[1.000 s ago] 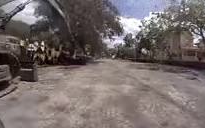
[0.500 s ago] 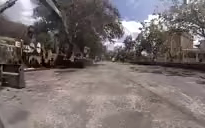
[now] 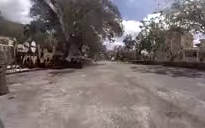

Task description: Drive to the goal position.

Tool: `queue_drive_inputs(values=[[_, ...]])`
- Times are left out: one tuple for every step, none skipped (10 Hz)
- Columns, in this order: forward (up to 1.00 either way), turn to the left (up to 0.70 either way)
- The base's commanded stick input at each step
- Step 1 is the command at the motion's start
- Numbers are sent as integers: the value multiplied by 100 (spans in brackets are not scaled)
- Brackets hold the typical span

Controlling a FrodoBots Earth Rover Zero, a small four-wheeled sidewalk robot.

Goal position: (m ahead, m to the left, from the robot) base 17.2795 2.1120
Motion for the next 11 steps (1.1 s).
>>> queue_drive_inputs(values=[[85, 1], [85, 1], [85, 1], [85, 1], [85, 1], [85, 1], [85, 1], [85, 1], [85, 1], [85, 1], [85, 1]])
